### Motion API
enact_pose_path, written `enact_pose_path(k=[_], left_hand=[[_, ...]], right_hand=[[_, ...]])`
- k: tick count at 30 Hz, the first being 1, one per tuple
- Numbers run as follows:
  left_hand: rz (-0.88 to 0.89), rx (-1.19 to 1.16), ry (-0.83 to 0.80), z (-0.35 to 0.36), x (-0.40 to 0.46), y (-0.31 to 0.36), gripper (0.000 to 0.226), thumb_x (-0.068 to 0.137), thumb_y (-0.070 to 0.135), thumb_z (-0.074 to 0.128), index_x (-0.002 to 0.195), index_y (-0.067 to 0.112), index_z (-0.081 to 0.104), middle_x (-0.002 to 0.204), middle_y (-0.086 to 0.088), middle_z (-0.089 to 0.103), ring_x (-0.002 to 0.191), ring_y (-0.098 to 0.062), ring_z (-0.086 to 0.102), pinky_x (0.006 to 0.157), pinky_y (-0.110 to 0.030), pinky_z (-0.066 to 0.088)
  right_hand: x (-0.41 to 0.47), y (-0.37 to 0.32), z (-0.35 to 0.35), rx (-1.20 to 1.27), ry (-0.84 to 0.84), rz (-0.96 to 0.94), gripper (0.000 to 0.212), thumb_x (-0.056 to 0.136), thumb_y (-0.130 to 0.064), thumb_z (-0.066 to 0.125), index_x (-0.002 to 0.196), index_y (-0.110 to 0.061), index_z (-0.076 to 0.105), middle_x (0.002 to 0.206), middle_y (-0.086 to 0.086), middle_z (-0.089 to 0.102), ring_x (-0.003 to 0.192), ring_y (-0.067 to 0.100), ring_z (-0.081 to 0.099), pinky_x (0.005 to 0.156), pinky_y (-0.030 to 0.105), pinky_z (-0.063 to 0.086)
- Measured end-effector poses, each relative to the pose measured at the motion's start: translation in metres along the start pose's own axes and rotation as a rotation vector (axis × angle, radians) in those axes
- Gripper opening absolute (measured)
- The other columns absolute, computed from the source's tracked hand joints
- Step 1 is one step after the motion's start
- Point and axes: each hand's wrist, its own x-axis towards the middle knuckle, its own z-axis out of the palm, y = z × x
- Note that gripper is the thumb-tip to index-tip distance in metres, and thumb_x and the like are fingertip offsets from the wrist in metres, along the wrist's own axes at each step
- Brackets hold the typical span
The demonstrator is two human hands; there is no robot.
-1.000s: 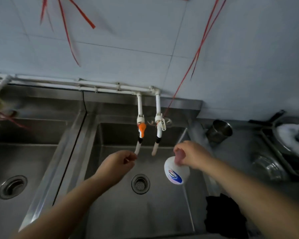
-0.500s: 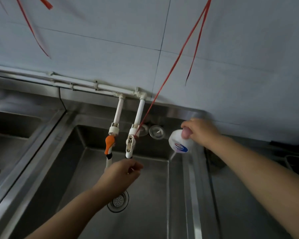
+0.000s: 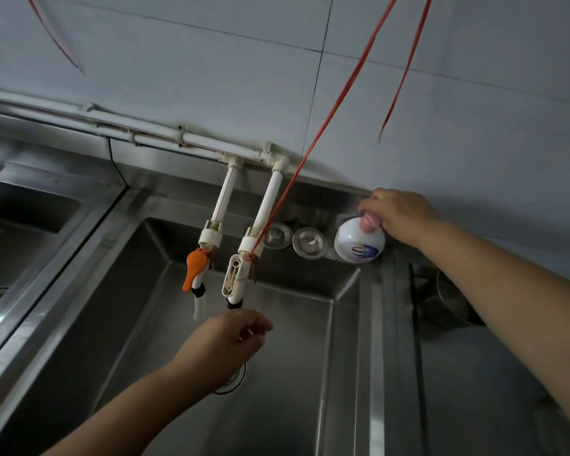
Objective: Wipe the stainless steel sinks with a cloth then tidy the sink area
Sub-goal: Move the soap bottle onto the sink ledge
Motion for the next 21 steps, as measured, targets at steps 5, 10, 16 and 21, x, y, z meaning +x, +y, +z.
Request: enact_pose_path(k=[5, 10, 16, 21], left_hand=[[-0.014, 0.003, -0.009, 0.001, 0.004, -0.004, 0.024, 0.089, 0.022, 0.061, 0.094, 0.046, 0.058, 0.092, 0.026, 0.06, 0.085, 0.011, 0.056, 0.073, -0.008, 0.047], [-0.031, -0.006, -0.008, -0.001, 0.002, -0.006, 0.021, 0.088, 0.023, 0.06, 0.093, 0.043, 0.061, 0.086, 0.025, 0.059, 0.083, 0.014, 0.054, 0.066, -0.004, 0.043], [-0.034, 0.024, -0.03, -0.006, -0.013, -0.011, 0.019, 0.09, 0.024, 0.058, 0.104, 0.034, 0.064, 0.085, 0.023, 0.058, 0.079, 0.008, 0.056, 0.069, -0.007, 0.043], [-0.036, 0.05, -0.039, -0.017, -0.043, -0.024, 0.018, 0.091, 0.024, 0.057, 0.104, 0.034, 0.063, 0.083, 0.024, 0.056, 0.078, 0.008, 0.055, 0.066, -0.007, 0.04]], right_hand=[[-0.004, 0.0, 0.001, -0.048, -0.002, -0.012, 0.03, 0.086, -0.027, 0.056, 0.115, -0.024, 0.059, 0.114, 0.006, 0.054, 0.099, 0.031, 0.051, 0.075, 0.032, 0.04], [-0.022, -0.004, 0.001, -0.006, 0.01, 0.064, 0.042, 0.092, -0.027, 0.05, 0.134, -0.026, 0.047, 0.127, 0.005, 0.051, 0.113, 0.028, 0.049, 0.086, 0.033, 0.04], [-0.054, -0.022, 0.003, -0.007, 0.264, 0.048, 0.037, 0.084, -0.022, 0.046, 0.118, -0.016, 0.059, 0.12, 0.008, 0.059, 0.105, 0.034, 0.055, 0.077, 0.034, 0.043], [-0.091, -0.074, 0.011, -0.097, 0.332, 0.048, 0.028, 0.077, -0.002, 0.064, 0.105, -0.008, 0.067, 0.111, 0.015, 0.065, 0.082, 0.041, 0.063, 0.061, 0.042, 0.053]])
